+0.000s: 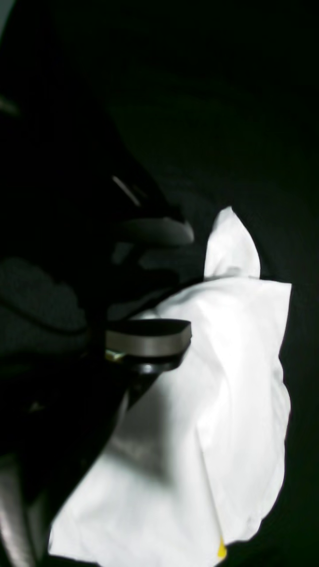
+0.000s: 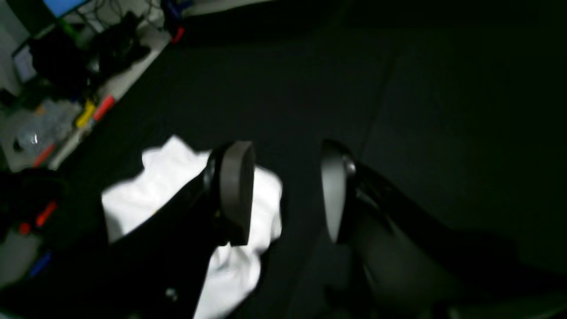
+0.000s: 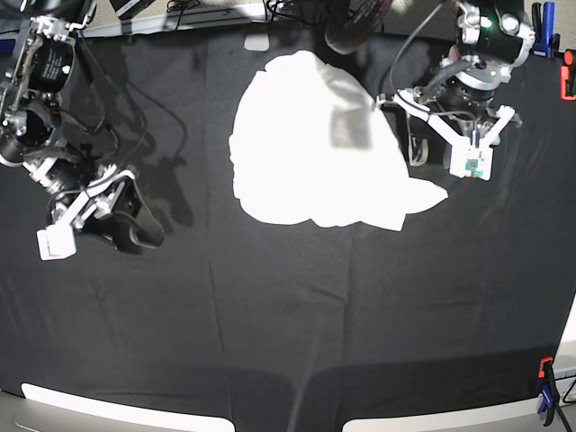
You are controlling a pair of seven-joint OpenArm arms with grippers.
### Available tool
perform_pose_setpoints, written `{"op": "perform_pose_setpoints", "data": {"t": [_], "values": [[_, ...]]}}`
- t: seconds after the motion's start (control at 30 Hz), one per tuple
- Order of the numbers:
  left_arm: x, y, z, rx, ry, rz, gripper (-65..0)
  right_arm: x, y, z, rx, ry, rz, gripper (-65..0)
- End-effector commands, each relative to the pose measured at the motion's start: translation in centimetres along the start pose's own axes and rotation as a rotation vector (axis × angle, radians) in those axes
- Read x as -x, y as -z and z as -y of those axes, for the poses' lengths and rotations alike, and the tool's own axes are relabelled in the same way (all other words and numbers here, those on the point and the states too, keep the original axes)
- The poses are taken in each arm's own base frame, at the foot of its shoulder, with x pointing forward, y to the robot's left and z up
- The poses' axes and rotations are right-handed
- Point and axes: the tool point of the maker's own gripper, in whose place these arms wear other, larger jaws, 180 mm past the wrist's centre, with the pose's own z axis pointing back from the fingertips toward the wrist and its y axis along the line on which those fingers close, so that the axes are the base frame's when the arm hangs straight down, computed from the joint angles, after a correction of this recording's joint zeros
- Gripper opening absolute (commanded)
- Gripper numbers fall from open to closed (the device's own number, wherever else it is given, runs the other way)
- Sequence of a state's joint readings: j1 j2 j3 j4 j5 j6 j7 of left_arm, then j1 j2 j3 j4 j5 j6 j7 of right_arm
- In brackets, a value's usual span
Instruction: Layout the t-shirt on the table in an organized manner, then fold the t-shirt properly
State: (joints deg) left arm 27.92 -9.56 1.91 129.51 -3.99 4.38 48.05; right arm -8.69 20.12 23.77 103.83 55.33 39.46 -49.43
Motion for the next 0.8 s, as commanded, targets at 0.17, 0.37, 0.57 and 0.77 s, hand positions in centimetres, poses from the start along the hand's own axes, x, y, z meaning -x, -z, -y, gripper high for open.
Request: {"op": "perform_pose_setpoints", "data": {"t": [0.17, 0.37, 0.57, 0.77], "values": [[-1.2, -0.3, 0.0, -0.002, 0.007, 0.046, -39.8, -1.2, -0.2, -0.2, -0.008, -0.031, 0.03, -41.5], [-1.2, -0.3, 0.0, -0.002, 0.007, 0.046, -39.8, -1.7, -0.3, -0.2, -0.009, -0.031, 0.057, -41.5], [-1.2, -0.3, 0.0, -0.002, 0.006, 0.046, -39.8, -2.3, -0.2, -0.2, -0.009, -0.035, 0.082, -41.5], [-1.2, -0.3, 0.0, -0.002, 0.007, 0.046, -39.8, -3.7, 0.1, 0.0, -0.009, -0.059, 0.111, -41.5]]}}
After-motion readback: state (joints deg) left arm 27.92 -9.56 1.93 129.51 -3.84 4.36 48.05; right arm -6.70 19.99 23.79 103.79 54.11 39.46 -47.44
